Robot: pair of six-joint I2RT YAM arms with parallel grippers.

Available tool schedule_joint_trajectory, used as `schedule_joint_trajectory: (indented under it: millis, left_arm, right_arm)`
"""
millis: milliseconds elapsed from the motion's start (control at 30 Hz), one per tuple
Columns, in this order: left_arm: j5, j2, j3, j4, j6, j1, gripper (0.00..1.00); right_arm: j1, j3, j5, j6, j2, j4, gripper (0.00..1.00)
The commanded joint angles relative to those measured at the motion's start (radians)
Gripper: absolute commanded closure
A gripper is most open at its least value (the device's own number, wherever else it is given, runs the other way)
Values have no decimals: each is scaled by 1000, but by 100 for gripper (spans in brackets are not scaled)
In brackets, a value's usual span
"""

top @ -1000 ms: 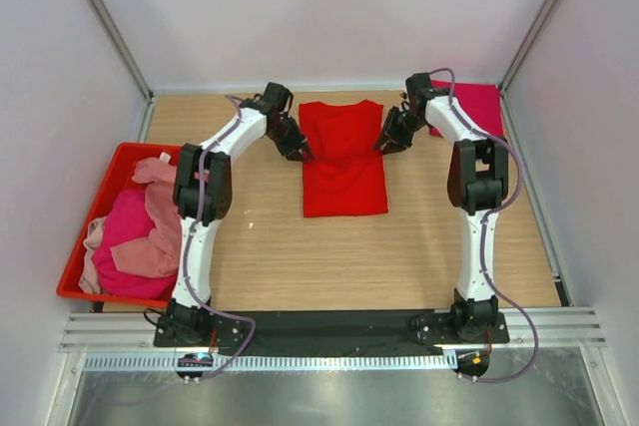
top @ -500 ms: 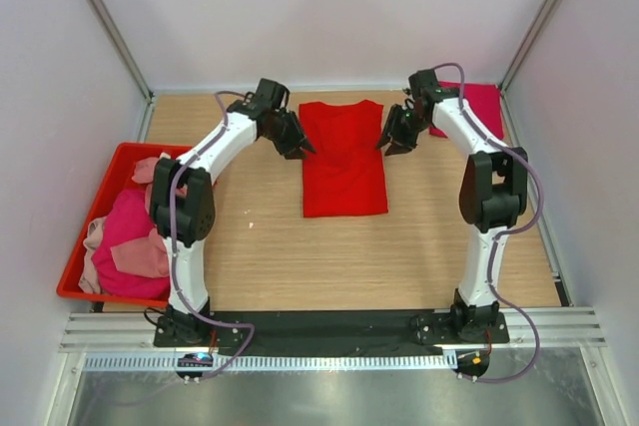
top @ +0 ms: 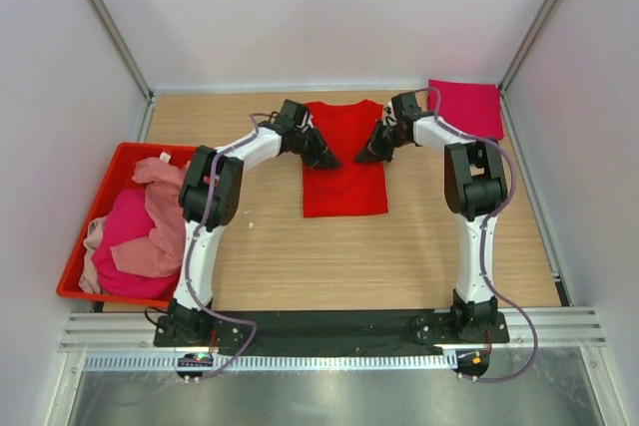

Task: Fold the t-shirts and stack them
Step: Fold the tshirt

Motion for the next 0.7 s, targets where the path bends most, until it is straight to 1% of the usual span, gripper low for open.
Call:
schedule_joint_trajectory:
  millis: [0,167,267,433,533,667]
  left_arm:
    - [82,54,65,115,-37,6,83]
    - [108,145,140,156,-51,29,83]
    - [105,166,168,162,-53,61,83]
    - [116,215,200,167,-60,124,83]
    - [148,229,222,167,-79,144,83]
    - [145,165,208,132,-47,135,80]
  right_arm:
    - [-8,13,-55,44,26,115,99]
    - [-48,7,-92,84,72,218,99]
    - [-83,22,-110,110,104,249,99]
    - [-135,66,-120,134,144,258,99]
    - [-160,121,-130,130,170,218,99]
    - [-168,142,-123,117,123,180,99]
